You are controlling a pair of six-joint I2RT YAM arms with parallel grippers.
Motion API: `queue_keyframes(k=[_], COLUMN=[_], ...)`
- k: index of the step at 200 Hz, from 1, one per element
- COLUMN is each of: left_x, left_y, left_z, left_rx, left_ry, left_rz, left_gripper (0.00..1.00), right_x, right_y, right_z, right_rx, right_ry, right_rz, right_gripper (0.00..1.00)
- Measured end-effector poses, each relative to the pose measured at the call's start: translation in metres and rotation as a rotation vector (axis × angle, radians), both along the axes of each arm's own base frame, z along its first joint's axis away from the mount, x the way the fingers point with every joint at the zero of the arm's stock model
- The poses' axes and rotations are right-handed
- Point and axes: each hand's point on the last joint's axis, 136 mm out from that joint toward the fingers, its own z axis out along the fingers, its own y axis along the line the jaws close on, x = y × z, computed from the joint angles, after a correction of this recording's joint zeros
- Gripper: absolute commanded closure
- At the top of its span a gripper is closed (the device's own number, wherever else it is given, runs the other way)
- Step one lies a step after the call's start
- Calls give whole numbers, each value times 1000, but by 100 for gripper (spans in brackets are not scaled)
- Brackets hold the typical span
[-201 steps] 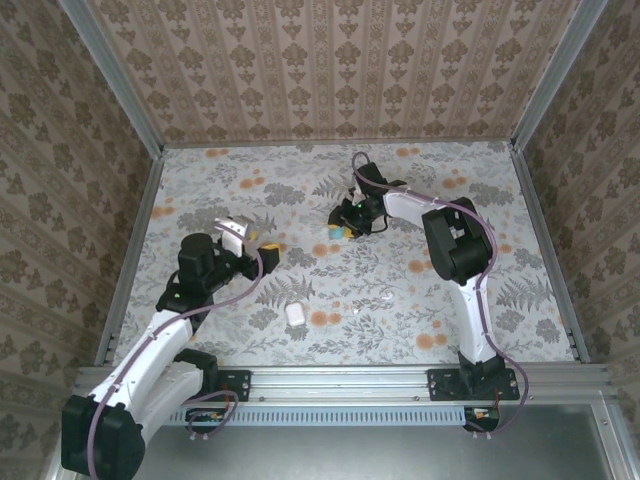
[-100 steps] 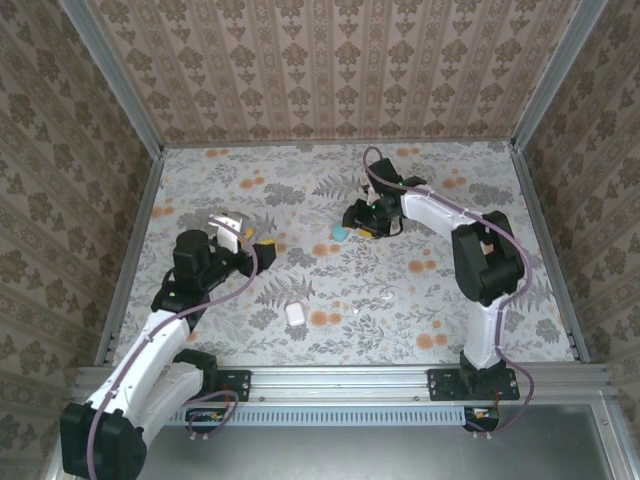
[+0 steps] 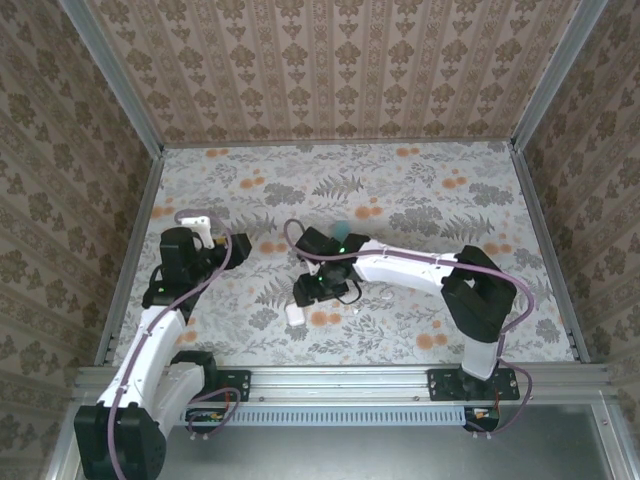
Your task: Insert the wireless bluetooth earbuds into the charging case
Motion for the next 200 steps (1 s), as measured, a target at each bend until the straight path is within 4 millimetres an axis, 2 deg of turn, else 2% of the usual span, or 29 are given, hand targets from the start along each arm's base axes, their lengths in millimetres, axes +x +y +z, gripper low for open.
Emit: queue_keyframes(k=[32, 80, 140, 200], left_x=[-1, -2, -3, -2], left_y=[4, 3, 5, 3], left_z=[-4, -6, -12, -24], left_rx=[-30, -46, -49, -56], left_ry=[32, 48, 72, 119], left_rz=[29, 35, 38, 28], left_gripper=[27, 27, 27, 27], right_x=[-13, -22, -20, -22], right_y=[12, 31, 38, 40], right_z=[-19, -30, -34, -52], right_rx=[-83, -128, -155, -216], right_ry=[13, 21, 22, 44], right_rz=[24, 47, 51, 64], right_gripper=[41, 40, 40, 43])
